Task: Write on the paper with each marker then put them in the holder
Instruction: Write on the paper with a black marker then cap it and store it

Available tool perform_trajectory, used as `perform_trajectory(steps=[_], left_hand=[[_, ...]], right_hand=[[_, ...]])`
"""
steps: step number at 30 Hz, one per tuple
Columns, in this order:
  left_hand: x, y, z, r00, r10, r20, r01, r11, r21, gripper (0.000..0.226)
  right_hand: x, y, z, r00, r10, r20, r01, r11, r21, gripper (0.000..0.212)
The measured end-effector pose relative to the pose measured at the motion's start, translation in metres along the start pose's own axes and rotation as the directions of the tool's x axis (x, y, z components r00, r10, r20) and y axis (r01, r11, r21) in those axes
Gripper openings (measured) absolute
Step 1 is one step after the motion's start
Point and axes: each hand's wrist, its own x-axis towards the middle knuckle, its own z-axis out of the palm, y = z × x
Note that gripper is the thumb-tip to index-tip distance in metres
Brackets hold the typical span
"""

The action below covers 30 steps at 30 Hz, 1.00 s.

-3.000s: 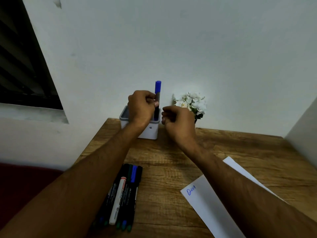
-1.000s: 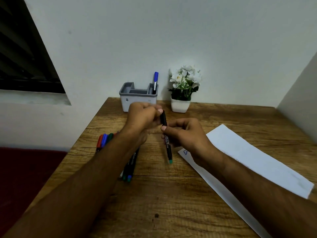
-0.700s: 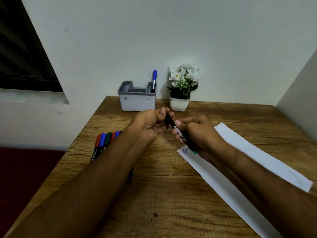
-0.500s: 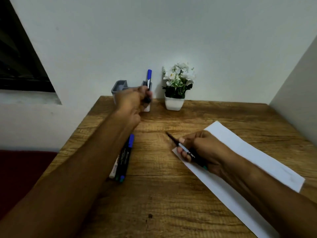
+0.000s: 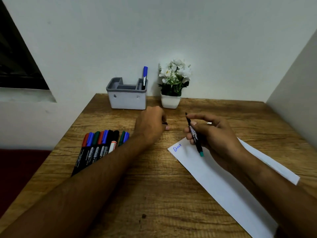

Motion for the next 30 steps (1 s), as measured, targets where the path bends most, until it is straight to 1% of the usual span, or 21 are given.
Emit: perform_trajectory(steps=[4,7,8,11,14,16,18,20,22,25,27,30], left_hand=[[-0.005,0.0,-0.001,0.998,0.02,-0.052,-0.02,1.0,0.0,0.031],[-0.019,0.006,-0.004,0.981,0.148,-0.126,-0.147,0.989,0.012,0.018],[-0.025,0.009,-0.006,0.971,0.203,-0.126,-0.205,0.979,-0.004,0.02],[-0.044,0.016,-0.009,0.949,0.308,-0.061,-0.311,0.949,-0.057,0.03],[-0.056,0.016,-0.005,0.939,0.342,0.026,-0.339,0.938,-0.076,0.038],[-0.062,0.014,0.0,0.933,0.349,0.094,-0.338,0.935,-0.11,0.045],[-0.068,0.012,0.005,0.923,0.354,0.149,-0.337,0.933,-0.13,0.048],[-0.073,0.008,0.008,0.918,0.35,0.186,-0.328,0.934,-0.14,0.05],[-0.076,0.005,0.011,0.917,0.34,0.21,-0.312,0.937,-0.159,0.055],[-0.08,0.004,0.011,0.902,0.35,0.254,-0.313,0.934,-0.173,0.063],[-0.084,0.006,0.011,0.879,0.373,0.297,-0.347,0.928,-0.139,0.067],[-0.089,0.007,0.013,0.854,0.393,0.342,-0.418,0.909,-0.002,0.068]], right_hand=[[0.003,0.007,-0.005,0.999,-0.005,0.037,0.001,0.994,0.106,0.041],[0.0,0.013,-0.009,0.996,-0.075,0.052,0.068,0.99,0.127,0.037],[-0.002,0.014,-0.01,0.994,-0.097,0.044,0.091,0.988,0.121,0.035],[-0.005,0.015,-0.015,0.988,-0.152,0.006,0.152,0.988,0.041,0.023],[-0.008,0.017,-0.019,0.97,-0.244,0.004,0.244,0.966,-0.088,0.013],[-0.012,0.023,-0.022,0.958,-0.287,0.014,0.286,0.945,-0.158,0.012],[-0.017,0.029,-0.024,0.958,-0.287,0.026,0.287,0.943,-0.168,0.018],[-0.019,0.032,-0.028,0.966,-0.258,0.029,0.26,0.956,-0.138,0.02],[-0.02,0.034,-0.034,0.97,-0.24,0.033,0.243,0.963,-0.116,0.015],[-0.022,0.033,-0.044,0.966,-0.235,0.103,0.25,0.952,-0.178,0.006],[-0.023,0.032,-0.048,0.963,-0.236,0.133,0.262,0.936,-0.237,0.005],[-0.019,0.03,-0.044,0.951,-0.279,0.134,0.308,0.901,-0.304,0.011]])
